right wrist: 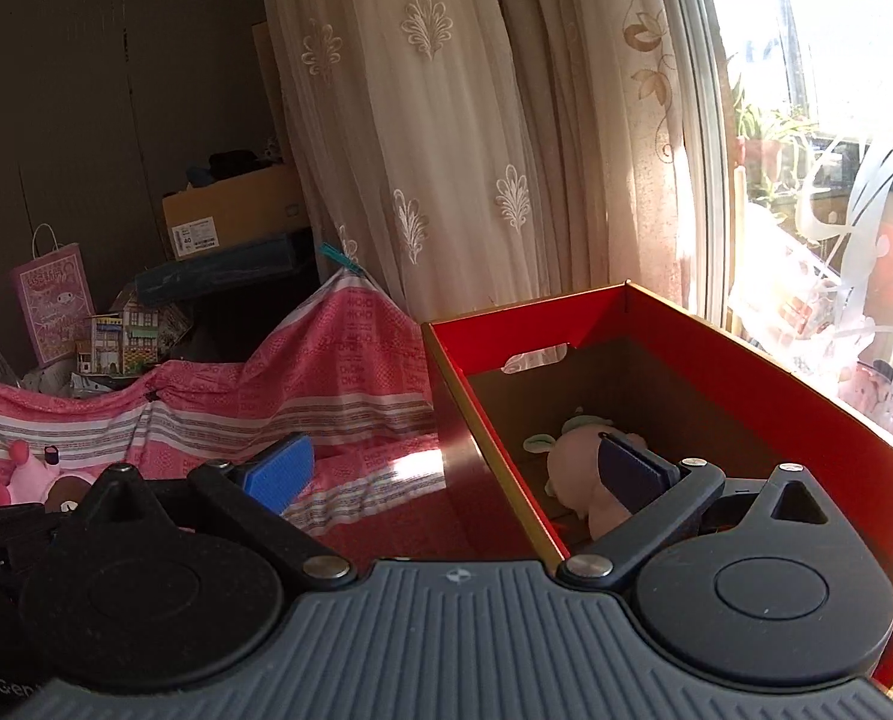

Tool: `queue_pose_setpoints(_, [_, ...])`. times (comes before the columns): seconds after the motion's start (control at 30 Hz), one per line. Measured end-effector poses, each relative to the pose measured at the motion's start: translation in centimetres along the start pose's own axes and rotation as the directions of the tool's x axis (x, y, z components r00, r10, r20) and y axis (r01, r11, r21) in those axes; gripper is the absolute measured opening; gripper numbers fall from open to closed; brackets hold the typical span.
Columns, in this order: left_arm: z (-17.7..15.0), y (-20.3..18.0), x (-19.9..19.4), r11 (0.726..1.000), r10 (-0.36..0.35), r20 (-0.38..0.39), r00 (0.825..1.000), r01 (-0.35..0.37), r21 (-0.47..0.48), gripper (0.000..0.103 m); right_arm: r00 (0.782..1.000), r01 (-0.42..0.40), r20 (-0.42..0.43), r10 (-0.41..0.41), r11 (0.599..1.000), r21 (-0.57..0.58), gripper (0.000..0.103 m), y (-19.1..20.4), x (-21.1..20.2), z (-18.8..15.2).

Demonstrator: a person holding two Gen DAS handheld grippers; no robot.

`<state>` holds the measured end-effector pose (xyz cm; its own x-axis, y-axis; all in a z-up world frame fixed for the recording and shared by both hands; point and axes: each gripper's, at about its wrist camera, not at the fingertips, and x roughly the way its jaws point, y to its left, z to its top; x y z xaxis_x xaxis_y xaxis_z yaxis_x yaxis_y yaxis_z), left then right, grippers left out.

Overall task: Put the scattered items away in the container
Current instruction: 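Open the right gripper to drop the plush and swing back, then lower the right gripper onto the red lion-face headbands and close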

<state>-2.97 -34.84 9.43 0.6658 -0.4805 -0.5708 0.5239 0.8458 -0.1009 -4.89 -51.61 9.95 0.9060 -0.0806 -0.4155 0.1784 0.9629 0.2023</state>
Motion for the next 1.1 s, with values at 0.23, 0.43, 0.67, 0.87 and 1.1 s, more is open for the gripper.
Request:
queue_pose_setpoints(0.23, [-1.6,7.7,-2.9,0.986,0.138,-0.013,0.99,-0.138,-0.09,0.095,0.985,-0.152,-0.091,0.146,0.986,-0.069,0.101,7.1,3.2,-1.2])
queue_pose_setpoints(0.43, [-4.4,15.4,-6.4,0.932,0.293,-0.057,0.954,-0.298,-0.207,0.095,0.945,-0.302,-0.167,0.281,0.946,-0.115,0.101,13.2,5.3,-2.4])
queue_pose_setpoints(0.67, [-8.2,23.4,-10.9,0.824,0.444,-0.134,0.886,-0.462,-0.328,0.095,0.88,-0.441,-0.267,0.393,0.885,-0.149,0.101,20.2,7.3,-4.5])
queue_pose_setpoints(0.87, [-11.7,28.0,-12.2,0.754,0.502,-0.218,0.837,-0.547,-0.364,0.095,0.833,-0.515,-0.339,0.437,0.835,-0.191,0.1,25.1,8.3,-6.3])
queue_pose_setpoints(1.1, [-14.6,30.8,-10.8,0.769,0.479,-0.302,0.824,-0.56,-0.308,0.092,0.803,-0.522,-0.445,0.398,0.829,-0.2,0.091,27.5,10.1,-9.3])
